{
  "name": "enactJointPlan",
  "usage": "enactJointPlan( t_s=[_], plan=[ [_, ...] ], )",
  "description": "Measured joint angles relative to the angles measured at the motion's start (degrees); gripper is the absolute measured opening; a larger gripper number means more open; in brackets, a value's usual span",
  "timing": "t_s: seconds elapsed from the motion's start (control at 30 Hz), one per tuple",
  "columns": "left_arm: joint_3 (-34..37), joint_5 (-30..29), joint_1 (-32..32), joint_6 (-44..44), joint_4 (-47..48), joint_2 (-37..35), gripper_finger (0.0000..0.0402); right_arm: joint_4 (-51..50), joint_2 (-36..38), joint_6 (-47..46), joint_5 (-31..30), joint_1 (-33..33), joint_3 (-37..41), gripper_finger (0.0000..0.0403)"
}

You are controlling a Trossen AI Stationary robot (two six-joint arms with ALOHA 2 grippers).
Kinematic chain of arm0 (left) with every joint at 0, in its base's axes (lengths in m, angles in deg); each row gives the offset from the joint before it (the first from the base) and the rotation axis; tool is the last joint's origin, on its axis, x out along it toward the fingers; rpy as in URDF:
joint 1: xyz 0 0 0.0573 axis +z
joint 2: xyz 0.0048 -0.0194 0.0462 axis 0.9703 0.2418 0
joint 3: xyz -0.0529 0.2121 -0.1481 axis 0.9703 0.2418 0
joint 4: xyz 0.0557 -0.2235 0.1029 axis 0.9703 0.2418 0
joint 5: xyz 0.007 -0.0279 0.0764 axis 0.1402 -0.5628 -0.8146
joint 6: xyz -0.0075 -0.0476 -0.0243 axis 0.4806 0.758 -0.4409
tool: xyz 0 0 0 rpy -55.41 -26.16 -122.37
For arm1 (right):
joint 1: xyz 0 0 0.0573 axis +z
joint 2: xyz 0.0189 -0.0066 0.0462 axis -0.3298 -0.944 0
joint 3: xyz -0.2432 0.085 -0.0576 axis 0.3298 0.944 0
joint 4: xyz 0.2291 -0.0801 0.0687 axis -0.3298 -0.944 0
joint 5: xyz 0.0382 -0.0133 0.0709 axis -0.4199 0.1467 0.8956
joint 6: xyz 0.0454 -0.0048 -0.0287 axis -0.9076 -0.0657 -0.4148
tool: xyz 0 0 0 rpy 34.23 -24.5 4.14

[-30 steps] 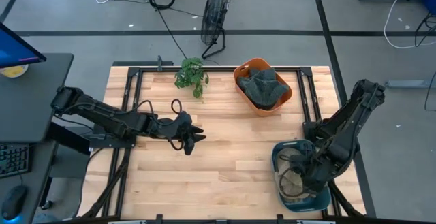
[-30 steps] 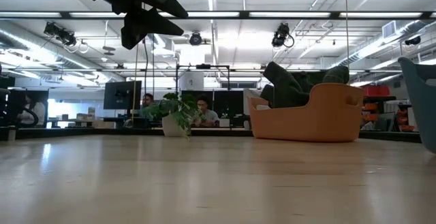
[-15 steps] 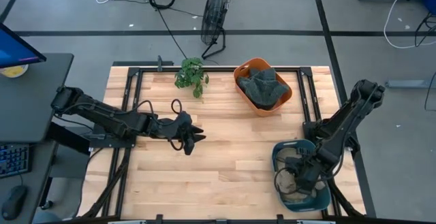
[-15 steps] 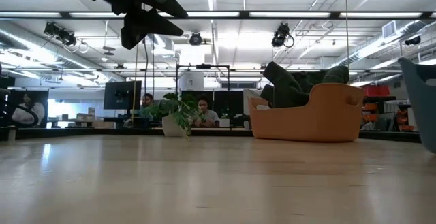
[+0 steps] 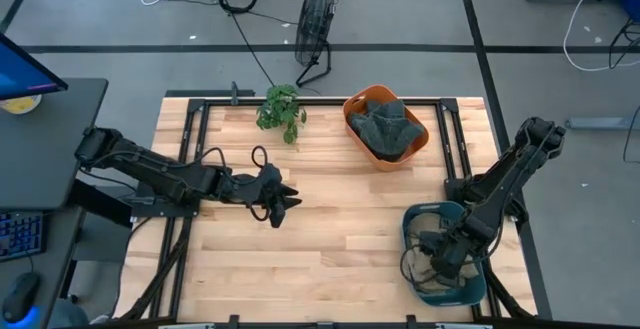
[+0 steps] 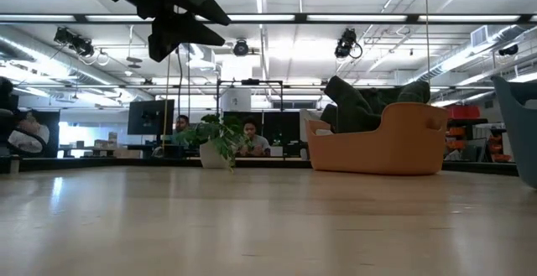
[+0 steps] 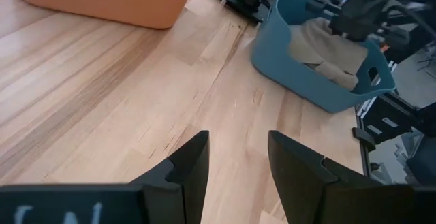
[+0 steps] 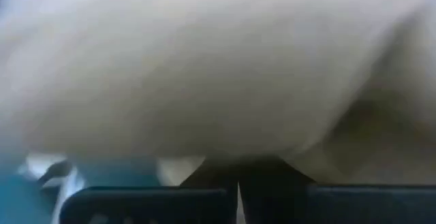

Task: Pick & Place hat
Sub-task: Put the brown cap into the blue bin, then return to Home Position

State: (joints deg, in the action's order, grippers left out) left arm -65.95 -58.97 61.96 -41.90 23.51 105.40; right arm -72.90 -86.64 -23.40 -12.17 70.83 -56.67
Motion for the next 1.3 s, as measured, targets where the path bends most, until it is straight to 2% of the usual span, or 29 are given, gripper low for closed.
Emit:
enactJointPlan(
  t_s=[0.1,0.23,0.37,0.43,0.53,0.77,0.93,1.13,1.3],
  plan=[
    [0.0,0.0,0.0,0.0,-0.2,0.0,0.0154,-3.4,0.0,0.8,0.4,0.0,-4.2,0.0020],
    [0.0,0.0,0.0,0.0,-1.0,0.0,0.0154,-12.7,0.0,0.3,-1.0,-0.6,-11.5,0.0049],
    [0.0,0.0,0.0,0.0,-3.5,-0.2,0.0153,-20.7,0.0,5.9,-1.5,-2.1,-20.1,0.0079],
    [0.0,0.0,0.0,-0.1,-4.8,-1.0,0.0153,-23.0,0.0,9.8,-4.3,-3.1,-24.4,0.0090],
    [0.0,0.0,0.1,-1.8,-5.0,-3.8,0.0153,-24.7,0.0,16.2,-12.1,-4.9,-31.2,0.0099],
    [0.0,-2.9,0.1,-13.2,-3.4,-13.9,0.0148,-24.4,0.7,34.3,-23.1,-11.4,-44.7,0.0095],
    [0.0,-5.1,0.1,-21.6,1.1,-19.5,0.0110,-22.4,3.7,43.3,-24.5,-18.6,-46.5,0.0085],
    [0.0,-5.7,0.1,-22.6,10.8,-26.2,0.0020,-18.2,8.7,51.7,-24.2,-27.4,-44.3,0.0075],
    [0.0,-9.0,0.1,-22.6,19.3,-32.5,0.0006,-6.8,13.9,59.9,-17.4,-34.6,-36.8,0.0074]
  ],
)
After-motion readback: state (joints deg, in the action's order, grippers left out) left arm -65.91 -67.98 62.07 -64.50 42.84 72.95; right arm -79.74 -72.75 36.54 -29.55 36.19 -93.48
